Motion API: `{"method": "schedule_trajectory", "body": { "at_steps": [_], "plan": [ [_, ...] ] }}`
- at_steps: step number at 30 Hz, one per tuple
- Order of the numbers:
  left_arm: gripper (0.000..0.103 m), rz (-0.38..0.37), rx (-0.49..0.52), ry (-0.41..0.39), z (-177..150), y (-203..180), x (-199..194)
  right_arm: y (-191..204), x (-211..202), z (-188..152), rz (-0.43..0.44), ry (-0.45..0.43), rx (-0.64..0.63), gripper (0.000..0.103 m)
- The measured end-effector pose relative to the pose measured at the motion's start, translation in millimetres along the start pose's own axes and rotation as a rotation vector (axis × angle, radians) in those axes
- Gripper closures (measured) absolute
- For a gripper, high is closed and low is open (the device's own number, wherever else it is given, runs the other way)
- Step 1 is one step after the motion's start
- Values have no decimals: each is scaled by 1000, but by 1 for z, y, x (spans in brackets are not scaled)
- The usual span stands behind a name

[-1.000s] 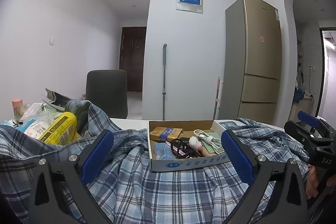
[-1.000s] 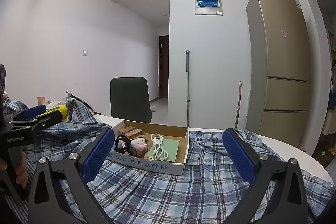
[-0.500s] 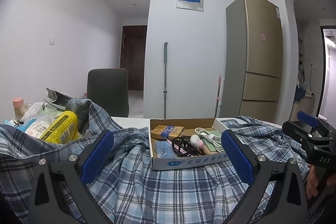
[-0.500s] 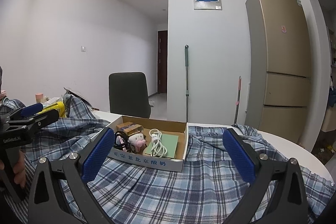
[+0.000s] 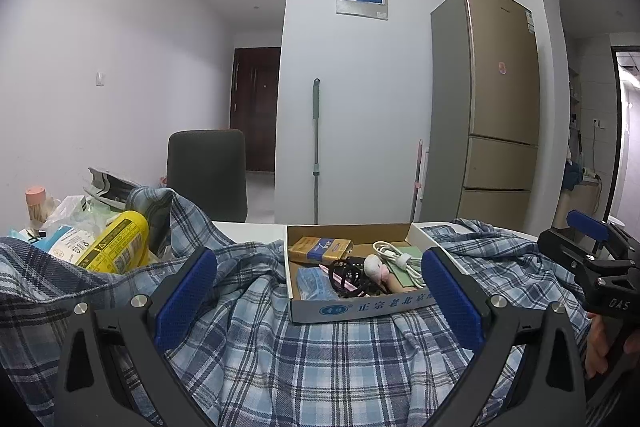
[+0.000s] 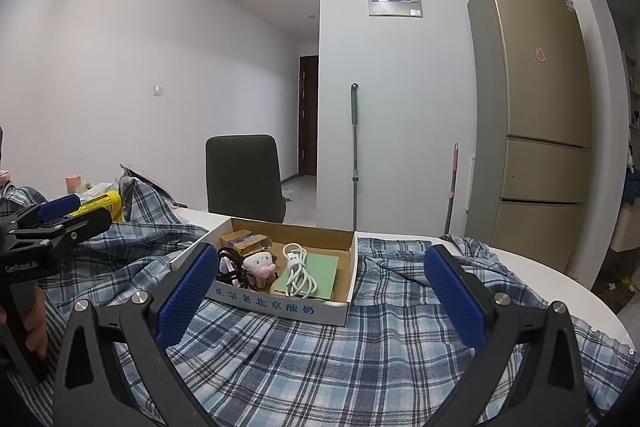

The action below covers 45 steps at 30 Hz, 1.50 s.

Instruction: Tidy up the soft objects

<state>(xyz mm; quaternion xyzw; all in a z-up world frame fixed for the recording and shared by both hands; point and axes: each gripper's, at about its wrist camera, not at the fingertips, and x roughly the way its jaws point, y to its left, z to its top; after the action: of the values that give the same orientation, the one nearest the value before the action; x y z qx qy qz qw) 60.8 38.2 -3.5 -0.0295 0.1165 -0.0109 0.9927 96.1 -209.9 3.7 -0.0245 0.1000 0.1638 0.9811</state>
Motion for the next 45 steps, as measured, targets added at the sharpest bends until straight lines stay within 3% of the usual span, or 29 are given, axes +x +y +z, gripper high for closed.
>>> {"method": "schedule_trajectory", "body": {
  "at_steps": [45],
  "plan": [
    [0, 8, 0, -2, -3, -1, -1, -1, 1, -1, 1, 6, -3, 0]
  ]
}}
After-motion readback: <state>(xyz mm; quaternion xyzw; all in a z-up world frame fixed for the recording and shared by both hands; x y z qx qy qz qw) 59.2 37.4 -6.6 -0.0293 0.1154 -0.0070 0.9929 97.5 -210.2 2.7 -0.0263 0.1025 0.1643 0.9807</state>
